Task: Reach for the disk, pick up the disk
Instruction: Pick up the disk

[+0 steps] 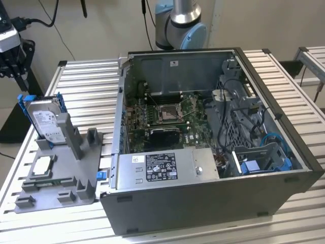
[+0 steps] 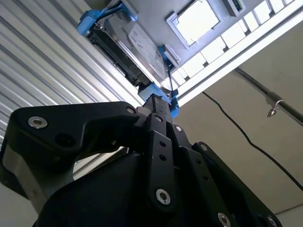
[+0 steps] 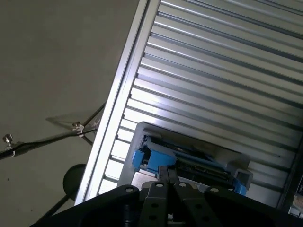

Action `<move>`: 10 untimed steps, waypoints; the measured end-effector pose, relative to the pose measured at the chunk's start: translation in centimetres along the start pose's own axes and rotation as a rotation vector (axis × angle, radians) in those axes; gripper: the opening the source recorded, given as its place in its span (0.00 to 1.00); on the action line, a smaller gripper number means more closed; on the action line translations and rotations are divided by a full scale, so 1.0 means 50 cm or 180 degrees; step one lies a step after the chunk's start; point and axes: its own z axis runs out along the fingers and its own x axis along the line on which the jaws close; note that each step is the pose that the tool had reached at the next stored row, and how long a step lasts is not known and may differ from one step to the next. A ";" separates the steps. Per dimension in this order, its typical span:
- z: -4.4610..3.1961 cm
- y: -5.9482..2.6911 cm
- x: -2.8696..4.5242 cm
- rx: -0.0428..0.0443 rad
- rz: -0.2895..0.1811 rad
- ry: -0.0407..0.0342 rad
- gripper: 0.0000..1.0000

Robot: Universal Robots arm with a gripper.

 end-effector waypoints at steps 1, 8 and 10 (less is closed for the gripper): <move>0.000 0.000 0.000 0.0000 -0.0002 0.0000 0.00; 0.000 0.000 0.000 -0.0001 -0.0216 0.0008 0.00; 0.000 0.000 0.000 -0.0001 -0.0301 0.0012 0.00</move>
